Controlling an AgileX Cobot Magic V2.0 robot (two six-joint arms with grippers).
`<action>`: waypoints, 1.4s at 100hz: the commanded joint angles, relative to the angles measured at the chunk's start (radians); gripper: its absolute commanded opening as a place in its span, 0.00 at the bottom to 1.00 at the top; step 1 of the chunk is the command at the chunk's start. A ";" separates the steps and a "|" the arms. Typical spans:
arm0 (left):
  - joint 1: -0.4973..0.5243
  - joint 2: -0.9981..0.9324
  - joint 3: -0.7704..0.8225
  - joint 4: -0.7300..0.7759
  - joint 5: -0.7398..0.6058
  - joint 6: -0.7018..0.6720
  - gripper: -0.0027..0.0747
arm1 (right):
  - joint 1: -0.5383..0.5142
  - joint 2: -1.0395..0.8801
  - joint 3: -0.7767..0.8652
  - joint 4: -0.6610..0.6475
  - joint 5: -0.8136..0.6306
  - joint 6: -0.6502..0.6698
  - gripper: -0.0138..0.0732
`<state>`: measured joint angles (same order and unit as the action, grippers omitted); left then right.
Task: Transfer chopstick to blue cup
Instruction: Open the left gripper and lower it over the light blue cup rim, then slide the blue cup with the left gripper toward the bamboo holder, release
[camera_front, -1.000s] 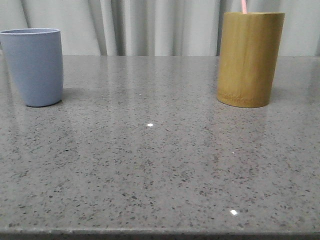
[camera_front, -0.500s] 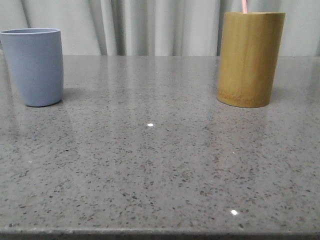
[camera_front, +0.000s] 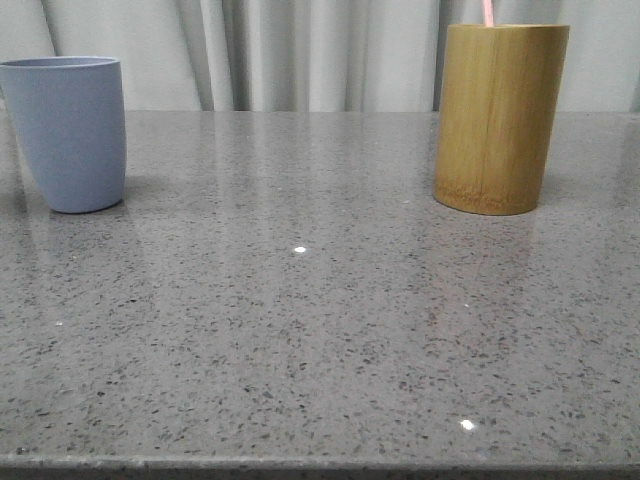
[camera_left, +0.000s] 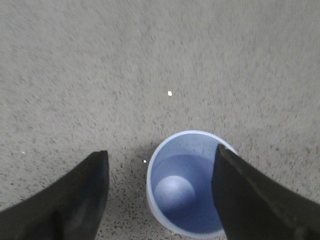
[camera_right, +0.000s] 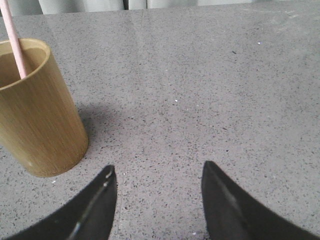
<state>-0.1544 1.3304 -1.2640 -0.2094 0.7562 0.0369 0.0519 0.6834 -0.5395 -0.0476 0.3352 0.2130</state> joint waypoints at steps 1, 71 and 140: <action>-0.008 0.039 -0.092 -0.009 0.027 0.002 0.60 | -0.004 0.003 -0.035 -0.009 -0.072 -0.003 0.62; -0.008 0.225 -0.162 -0.007 0.175 0.002 0.44 | -0.004 0.003 -0.035 -0.009 -0.073 -0.003 0.62; -0.163 0.276 -0.307 -0.029 0.194 0.002 0.01 | -0.004 0.003 -0.035 -0.008 -0.072 -0.003 0.62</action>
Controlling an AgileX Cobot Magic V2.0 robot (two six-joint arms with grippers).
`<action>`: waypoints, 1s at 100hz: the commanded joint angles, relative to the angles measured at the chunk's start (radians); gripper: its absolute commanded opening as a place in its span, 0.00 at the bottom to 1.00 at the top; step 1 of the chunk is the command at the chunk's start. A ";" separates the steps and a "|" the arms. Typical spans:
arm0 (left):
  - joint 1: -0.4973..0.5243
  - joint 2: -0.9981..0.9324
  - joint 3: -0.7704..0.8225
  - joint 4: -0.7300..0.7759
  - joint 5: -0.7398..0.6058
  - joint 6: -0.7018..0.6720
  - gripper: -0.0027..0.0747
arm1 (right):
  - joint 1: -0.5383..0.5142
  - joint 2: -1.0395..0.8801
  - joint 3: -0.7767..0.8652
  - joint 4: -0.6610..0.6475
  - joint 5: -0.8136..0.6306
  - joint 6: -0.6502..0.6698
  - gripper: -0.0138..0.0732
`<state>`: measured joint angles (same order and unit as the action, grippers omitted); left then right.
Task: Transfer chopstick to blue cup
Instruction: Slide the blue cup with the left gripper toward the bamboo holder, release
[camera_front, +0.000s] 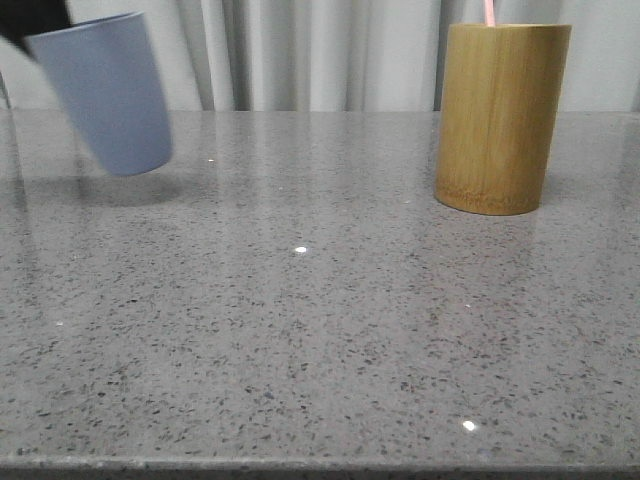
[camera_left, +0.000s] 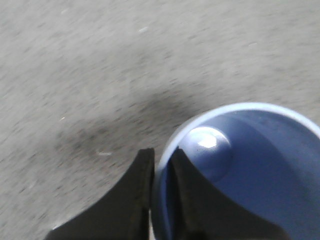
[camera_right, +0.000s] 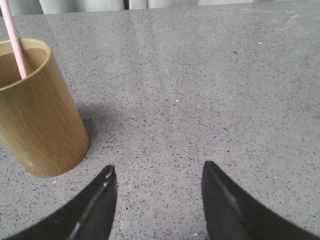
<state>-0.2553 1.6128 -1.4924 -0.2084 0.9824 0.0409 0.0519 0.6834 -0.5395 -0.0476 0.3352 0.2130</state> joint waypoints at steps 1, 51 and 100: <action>-0.067 -0.002 -0.083 -0.030 -0.030 -0.002 0.01 | -0.004 0.003 -0.035 -0.008 -0.072 -0.003 0.62; -0.238 0.238 -0.360 -0.038 0.073 -0.002 0.01 | -0.004 0.003 -0.035 -0.008 -0.063 -0.003 0.62; -0.238 0.238 -0.432 -0.060 0.106 -0.026 0.43 | -0.004 0.002 -0.035 -0.007 -0.050 -0.003 0.62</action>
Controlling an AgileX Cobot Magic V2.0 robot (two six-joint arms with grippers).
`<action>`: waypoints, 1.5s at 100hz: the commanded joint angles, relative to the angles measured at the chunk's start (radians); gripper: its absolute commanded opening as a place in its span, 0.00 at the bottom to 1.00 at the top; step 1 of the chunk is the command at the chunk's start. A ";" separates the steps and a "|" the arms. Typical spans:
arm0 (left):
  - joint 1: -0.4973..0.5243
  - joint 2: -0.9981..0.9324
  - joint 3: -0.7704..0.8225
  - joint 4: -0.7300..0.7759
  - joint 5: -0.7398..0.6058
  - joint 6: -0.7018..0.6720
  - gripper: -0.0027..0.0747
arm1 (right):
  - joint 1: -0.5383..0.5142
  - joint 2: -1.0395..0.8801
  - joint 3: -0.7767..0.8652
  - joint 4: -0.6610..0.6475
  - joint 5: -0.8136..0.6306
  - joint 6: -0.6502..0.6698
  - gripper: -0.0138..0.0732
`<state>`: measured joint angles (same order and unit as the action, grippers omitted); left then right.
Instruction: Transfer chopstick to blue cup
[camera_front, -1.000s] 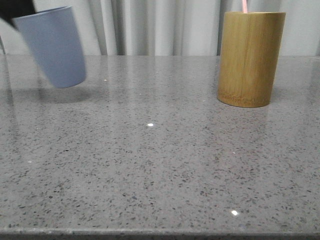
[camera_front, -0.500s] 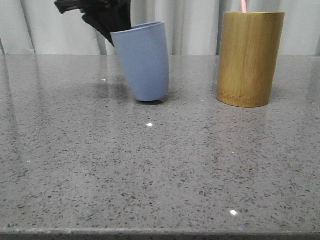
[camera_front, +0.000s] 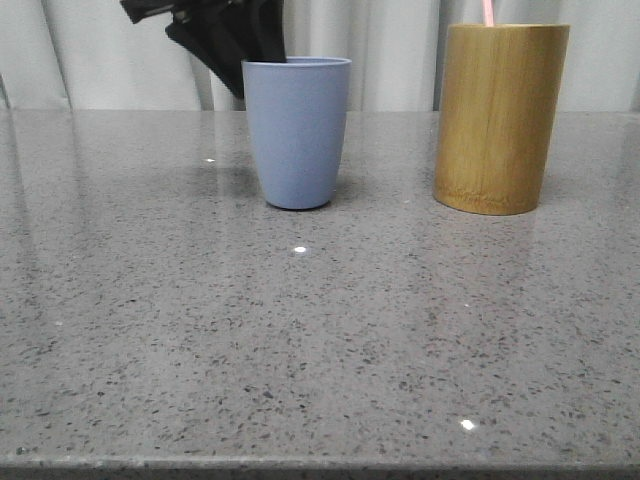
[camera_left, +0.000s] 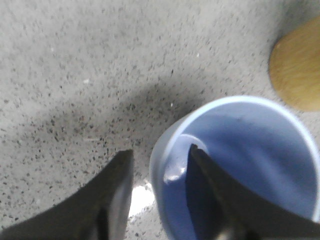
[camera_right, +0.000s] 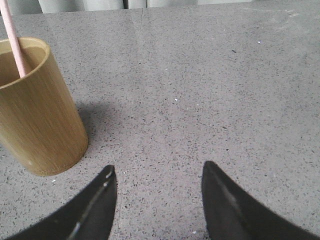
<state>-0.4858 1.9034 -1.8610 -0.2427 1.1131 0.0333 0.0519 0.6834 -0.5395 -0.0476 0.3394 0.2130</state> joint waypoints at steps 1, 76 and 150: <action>-0.007 -0.053 -0.066 -0.026 -0.024 -0.020 0.43 | -0.004 0.002 -0.035 -0.007 -0.055 -0.003 0.62; -0.005 -0.472 0.265 0.252 -0.138 -0.213 0.42 | 0.056 0.002 -0.183 -0.007 0.105 -0.031 0.62; -0.005 -1.187 0.968 0.477 -0.348 -0.400 0.39 | 0.283 0.482 -0.635 0.007 0.134 -0.031 0.62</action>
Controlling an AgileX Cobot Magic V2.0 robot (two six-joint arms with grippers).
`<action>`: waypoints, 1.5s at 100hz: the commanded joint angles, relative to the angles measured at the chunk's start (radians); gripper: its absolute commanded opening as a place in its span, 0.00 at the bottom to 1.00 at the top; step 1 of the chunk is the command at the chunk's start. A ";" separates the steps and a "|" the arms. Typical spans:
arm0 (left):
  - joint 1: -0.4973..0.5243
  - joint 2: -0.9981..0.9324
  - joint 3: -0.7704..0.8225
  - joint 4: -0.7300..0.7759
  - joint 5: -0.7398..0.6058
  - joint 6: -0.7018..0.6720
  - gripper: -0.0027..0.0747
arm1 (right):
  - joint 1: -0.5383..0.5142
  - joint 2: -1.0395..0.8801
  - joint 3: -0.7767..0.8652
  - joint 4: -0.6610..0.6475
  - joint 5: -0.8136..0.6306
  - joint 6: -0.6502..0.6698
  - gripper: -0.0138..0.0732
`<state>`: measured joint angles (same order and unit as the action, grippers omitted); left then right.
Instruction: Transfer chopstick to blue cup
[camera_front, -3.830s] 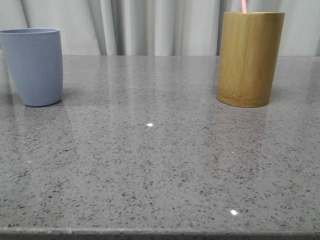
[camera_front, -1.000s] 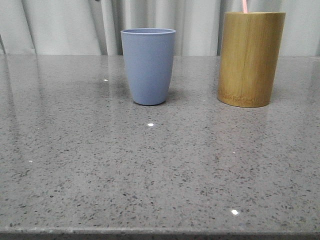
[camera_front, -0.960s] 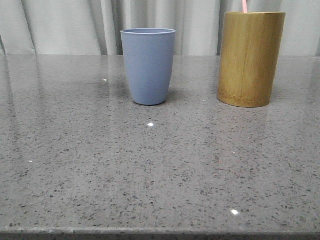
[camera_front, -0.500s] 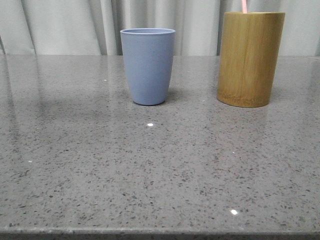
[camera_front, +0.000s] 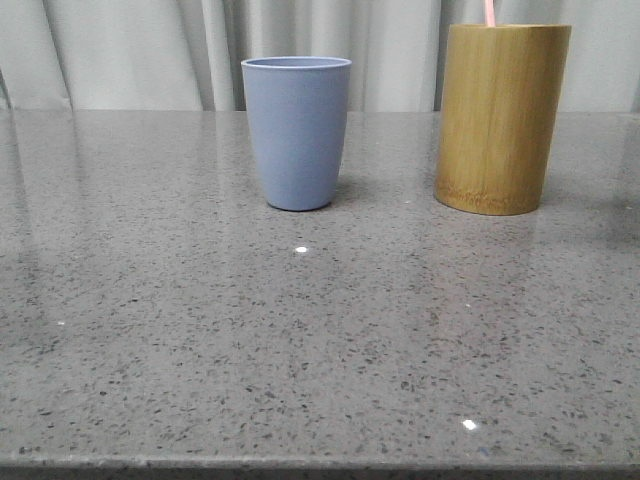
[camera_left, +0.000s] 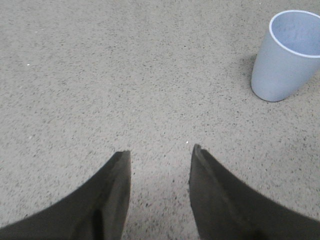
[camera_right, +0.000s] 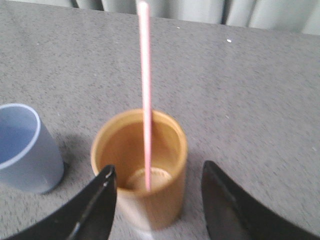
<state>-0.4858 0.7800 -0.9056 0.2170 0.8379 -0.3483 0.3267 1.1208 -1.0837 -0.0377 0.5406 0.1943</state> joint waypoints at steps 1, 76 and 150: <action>-0.005 -0.069 0.015 0.017 -0.074 -0.020 0.39 | 0.009 0.057 -0.096 -0.003 -0.067 -0.012 0.62; -0.005 -0.168 0.063 0.017 -0.040 -0.041 0.39 | 0.009 0.461 -0.443 -0.002 -0.061 -0.012 0.62; -0.005 -0.168 0.063 0.017 -0.040 -0.041 0.39 | 0.007 0.459 -0.444 -0.002 -0.061 -0.012 0.08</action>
<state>-0.4858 0.6098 -0.8186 0.2212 0.8530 -0.3768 0.3367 1.6321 -1.4890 -0.0377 0.5424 0.1926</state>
